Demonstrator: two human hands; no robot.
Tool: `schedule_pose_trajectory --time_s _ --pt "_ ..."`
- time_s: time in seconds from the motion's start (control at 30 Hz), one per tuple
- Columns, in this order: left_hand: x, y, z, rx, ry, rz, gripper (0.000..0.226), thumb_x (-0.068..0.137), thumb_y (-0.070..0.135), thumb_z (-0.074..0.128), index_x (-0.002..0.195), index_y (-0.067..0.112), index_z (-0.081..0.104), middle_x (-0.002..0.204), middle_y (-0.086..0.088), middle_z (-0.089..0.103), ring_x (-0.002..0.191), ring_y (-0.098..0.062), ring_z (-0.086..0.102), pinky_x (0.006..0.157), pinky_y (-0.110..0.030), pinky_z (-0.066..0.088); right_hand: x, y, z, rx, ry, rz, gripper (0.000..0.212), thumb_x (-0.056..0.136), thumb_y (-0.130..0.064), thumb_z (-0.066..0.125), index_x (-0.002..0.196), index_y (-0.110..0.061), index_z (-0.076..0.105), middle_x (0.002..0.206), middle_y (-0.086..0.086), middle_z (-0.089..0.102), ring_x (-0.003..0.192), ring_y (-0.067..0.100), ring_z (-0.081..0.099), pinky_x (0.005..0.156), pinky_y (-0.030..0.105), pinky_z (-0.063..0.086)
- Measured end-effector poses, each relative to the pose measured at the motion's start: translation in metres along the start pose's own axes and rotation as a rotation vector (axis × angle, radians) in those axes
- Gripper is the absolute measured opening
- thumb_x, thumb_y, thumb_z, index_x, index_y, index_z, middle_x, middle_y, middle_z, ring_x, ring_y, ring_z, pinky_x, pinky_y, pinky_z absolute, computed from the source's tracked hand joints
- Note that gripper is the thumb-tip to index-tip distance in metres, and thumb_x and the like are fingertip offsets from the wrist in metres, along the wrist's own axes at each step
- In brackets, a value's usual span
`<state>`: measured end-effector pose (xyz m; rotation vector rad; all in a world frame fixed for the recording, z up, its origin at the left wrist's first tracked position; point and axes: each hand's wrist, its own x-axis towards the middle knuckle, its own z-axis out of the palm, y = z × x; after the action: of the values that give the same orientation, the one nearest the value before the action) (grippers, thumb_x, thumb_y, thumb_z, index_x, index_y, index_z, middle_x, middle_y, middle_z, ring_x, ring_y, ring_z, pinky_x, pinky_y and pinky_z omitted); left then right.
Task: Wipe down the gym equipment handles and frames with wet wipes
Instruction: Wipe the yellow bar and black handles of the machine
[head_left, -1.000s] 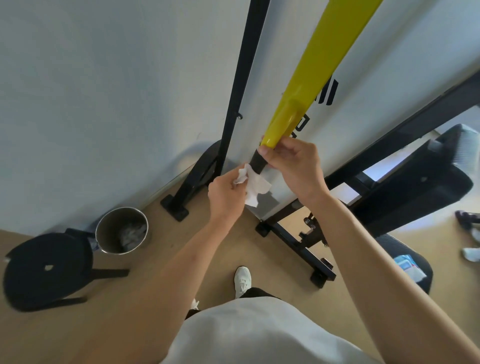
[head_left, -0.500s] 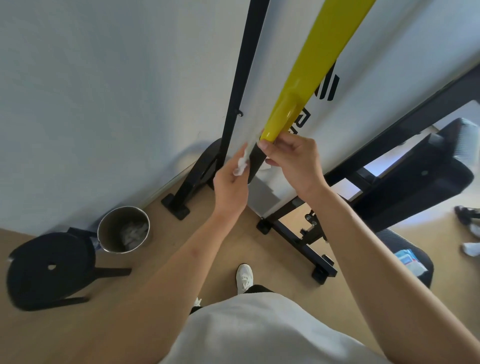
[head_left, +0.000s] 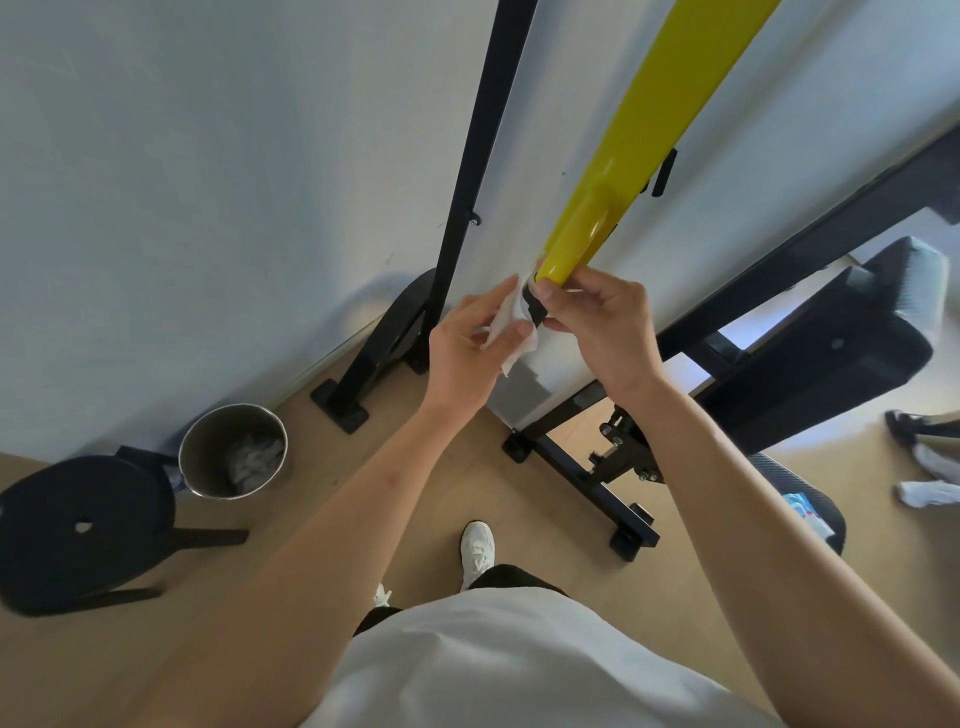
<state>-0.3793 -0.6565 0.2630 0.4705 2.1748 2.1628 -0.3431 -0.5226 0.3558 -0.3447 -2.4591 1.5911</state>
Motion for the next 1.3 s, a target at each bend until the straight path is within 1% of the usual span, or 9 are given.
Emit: schedule_pose_trajectory --time_s 0.1,0.3,0.6,0.7,0.87,0.97,1.07,1.17,1.3 --pt "0.000 -0.018 -0.001 0.139 -0.043 0.023 0.043 0.091 0.025 0.074 0.132 0.014 0.067 0.112 -0.001 0.069 0.096 -0.016 0.068 0.079 -0.024 0.060 0.000 0.004 0.000 -0.017 0.012 -0.011 0.013 0.093 -0.027 0.072 0.105 -0.024 0.076 0.104 0.000 0.076 0.098 0.020 0.073 0.090 0.052 0.058" --pt "-0.012 -0.054 -0.003 0.255 -0.214 -0.205 0.043 0.091 0.036 0.073 0.132 0.023 0.067 0.107 0.008 0.076 0.095 -0.006 0.071 0.090 -0.031 0.060 0.001 0.010 -0.002 -0.031 0.047 -0.003 0.019 0.093 -0.025 0.073 0.109 -0.016 0.076 0.104 0.005 0.076 0.098 0.021 0.072 0.091 0.053 0.058" --pt "0.004 -0.014 0.005 0.123 0.018 -0.012 0.047 0.083 0.027 0.083 0.126 0.013 0.071 0.103 0.001 0.078 0.089 -0.014 0.075 0.079 -0.034 0.063 0.002 0.009 0.001 -0.005 0.057 -0.015 0.011 0.092 -0.024 0.073 0.102 -0.029 0.075 0.095 -0.007 0.077 0.093 0.017 0.074 0.088 0.050 0.060" --pt "0.008 -0.003 0.007 0.087 0.030 0.042 0.045 0.084 0.023 0.081 0.127 0.015 0.070 0.106 0.008 0.074 0.092 -0.014 0.074 0.082 -0.026 0.061 0.003 0.007 0.002 -0.010 0.041 -0.033 0.014 0.093 -0.022 0.071 0.107 -0.021 0.075 0.099 0.000 0.077 0.094 0.017 0.073 0.088 0.049 0.060" --pt "0.001 -0.036 -0.009 0.344 -0.227 -0.127 0.039 0.084 0.039 0.079 0.117 0.017 0.076 0.091 0.007 0.076 0.081 -0.005 0.070 0.082 -0.034 0.061 0.004 0.007 -0.002 -0.078 0.014 -0.044 0.024 0.094 -0.025 0.070 0.112 -0.009 0.075 0.106 0.006 0.076 0.098 0.017 0.072 0.090 0.051 0.059" --pt "0.004 -0.038 -0.011 0.314 -0.275 -0.152 0.035 0.083 0.040 0.081 0.110 0.018 0.078 0.085 0.003 0.075 0.079 -0.010 0.069 0.082 -0.040 0.060 0.003 0.009 -0.003 -0.082 0.029 -0.043 0.024 0.094 -0.025 0.070 0.112 -0.008 0.075 0.107 0.006 0.075 0.096 0.018 0.071 0.089 0.052 0.058" --pt "0.011 -0.022 -0.008 0.182 -0.241 -0.126 0.037 0.083 0.034 0.081 0.116 0.017 0.076 0.093 0.001 0.077 0.085 -0.016 0.072 0.083 -0.044 0.061 0.001 0.011 -0.002 -0.075 0.059 -0.054 0.024 0.094 -0.024 0.070 0.110 -0.006 0.076 0.104 0.007 0.075 0.093 0.017 0.071 0.088 0.050 0.059" --pt "0.017 -0.008 -0.005 0.056 -0.199 -0.011 0.038 0.086 0.024 0.080 0.122 0.017 0.072 0.104 0.000 0.077 0.094 -0.017 0.073 0.086 -0.033 0.061 -0.003 0.011 0.001 -0.083 0.078 -0.063 0.021 0.092 -0.028 0.072 0.108 -0.014 0.077 0.099 0.001 0.077 0.091 0.012 0.073 0.088 0.046 0.059" --pt "0.017 -0.017 -0.010 0.160 -0.282 -0.047 0.040 0.088 0.033 0.076 0.124 0.016 0.069 0.108 0.000 0.075 0.097 -0.017 0.072 0.086 -0.031 0.061 -0.003 0.014 0.005 -0.047 0.110 -0.054 0.028 0.088 -0.030 0.075 0.110 -0.013 0.075 0.100 0.002 0.077 0.091 0.016 0.073 0.088 0.047 0.060"
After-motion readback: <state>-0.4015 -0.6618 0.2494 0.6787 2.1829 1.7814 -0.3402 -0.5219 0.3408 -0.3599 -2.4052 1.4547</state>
